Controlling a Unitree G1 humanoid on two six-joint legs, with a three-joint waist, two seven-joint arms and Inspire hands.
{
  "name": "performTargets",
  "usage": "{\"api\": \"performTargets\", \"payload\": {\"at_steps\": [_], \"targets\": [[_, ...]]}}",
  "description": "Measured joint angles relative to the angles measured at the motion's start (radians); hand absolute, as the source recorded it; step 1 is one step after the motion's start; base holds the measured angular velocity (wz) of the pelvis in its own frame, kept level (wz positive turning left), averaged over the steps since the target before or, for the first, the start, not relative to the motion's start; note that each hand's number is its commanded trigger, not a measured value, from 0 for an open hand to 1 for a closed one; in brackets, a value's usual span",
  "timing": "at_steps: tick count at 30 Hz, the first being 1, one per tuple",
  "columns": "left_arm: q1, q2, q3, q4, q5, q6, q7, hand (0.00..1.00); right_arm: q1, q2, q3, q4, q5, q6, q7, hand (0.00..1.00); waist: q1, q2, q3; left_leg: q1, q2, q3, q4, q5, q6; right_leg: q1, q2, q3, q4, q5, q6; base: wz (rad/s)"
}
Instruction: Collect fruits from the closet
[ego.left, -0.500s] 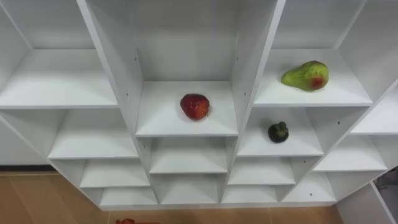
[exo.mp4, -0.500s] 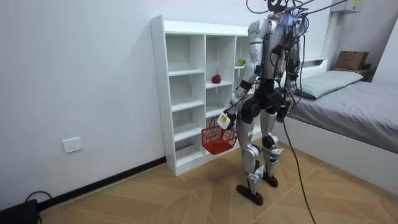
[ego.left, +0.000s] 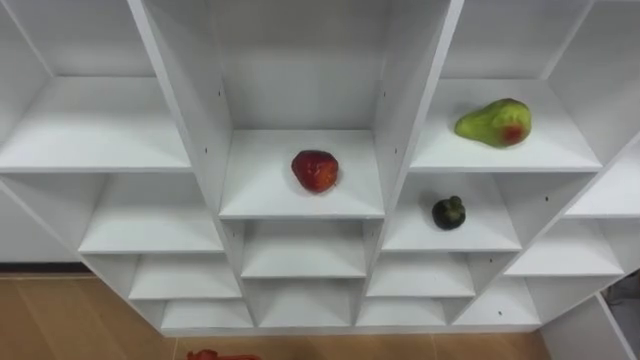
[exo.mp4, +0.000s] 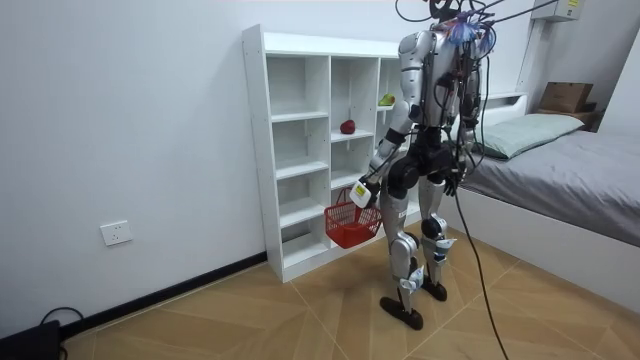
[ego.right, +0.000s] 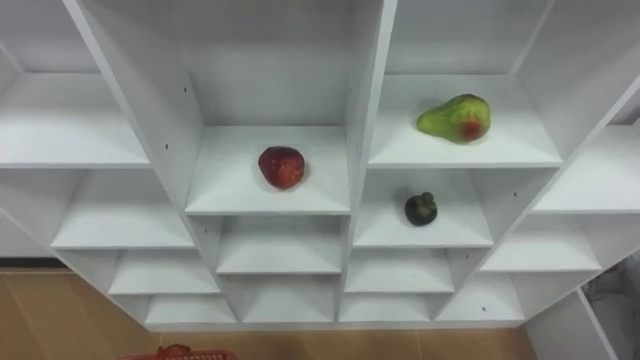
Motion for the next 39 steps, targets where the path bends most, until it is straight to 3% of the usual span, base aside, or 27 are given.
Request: {"api": "performTargets", "payload": {"at_steps": [10,13,17,19,28,32,36,39], "targets": [[0.008,0.007,-0.020,0.000,-0.034,-0.015,0.006,1.00,-0.005,0.000,0.026,-0.017,0.038,-0.012,-0.022,0.00,-0.004,-0.009,-0.0005,0.002,0.000,0.000,0.000,0.000,0.000,0.006,0.000,-0.001,0.004,0.000,0.000,0.00],[0.011,0.018,-0.021,0.000,-0.033,-0.025,0.006,1.00,-0.021,-0.002,0.025,-0.022,0.038,-0.013,-0.031,0.00,-0.007,-0.018,0.0061,0.008,0.000,-0.001,0.000,0.000,0.000,0.015,0.000,-0.001,0.002,0.000,0.000,0.00],[0.012,0.029,-0.016,-0.002,-0.027,-0.041,0.008,1.00,-0.020,-0.005,-0.031,-0.109,0.038,-0.025,-0.046,0.00,-0.010,-0.018,0.0059,0.008,-0.001,0.000,0.001,0.000,0.000,0.014,-0.001,-0.001,0.000,0.000,0.000,0.00],[0.014,0.034,-0.015,-0.008,-0.022,-0.041,0.013,1.00,-0.017,-0.005,-0.054,-0.151,0.039,-0.041,-0.054,0.00,-0.011,-0.010,0.0020,0.008,0.000,0.000,0.001,0.000,0.000,0.013,-0.001,-0.003,-0.001,0.000,0.000,0.00],[0.068,0.025,-0.021,-0.159,-0.024,-0.063,0.045,1.00,0.168,0.032,-0.051,-0.642,-0.065,-0.098,-0.146,0.00,-0.033,0.009,-0.0024,-0.009,0.000,0.004,0.003,0.000,0.000,-0.006,0.000,0.002,0.005,0.000,0.000,-0.02],[0.079,0.009,-0.040,-0.181,-0.026,-0.089,0.049,1.00,0.294,0.047,-0.008,-0.990,-0.095,-0.109,-0.199,0.00,-0.032,0.018,-0.0029,-0.024,0.000,0.010,0.003,0.000,0.000,-0.035,0.002,0.015,0.019,0.000,0.000,-0.12],[0.083,0.008,-0.047,-0.182,-0.027,-0.106,0.049,1.00,0.297,0.045,0.031,-1.130,-0.178,-0.160,-0.250,0.00,-0.035,0.016,-0.0027,-0.028,0.001,0.031,0.005,0.000,0.000,-0.052,0.004,0.039,0.033,0.000,0.000,-0.14],[0.084,0.012,-0.061,-0.182,-0.028,-0.116,0.046,1.00,0.293,0.042,0.031,-1.185,-0.244,-0.173,-0.281,0.00,-0.036,0.014,-0.0024,-0.028,0.000,0.035,0.008,0.000,0.000,-0.054,0.004,0.044,0.035,0.001,0.000,-0.05]]}}
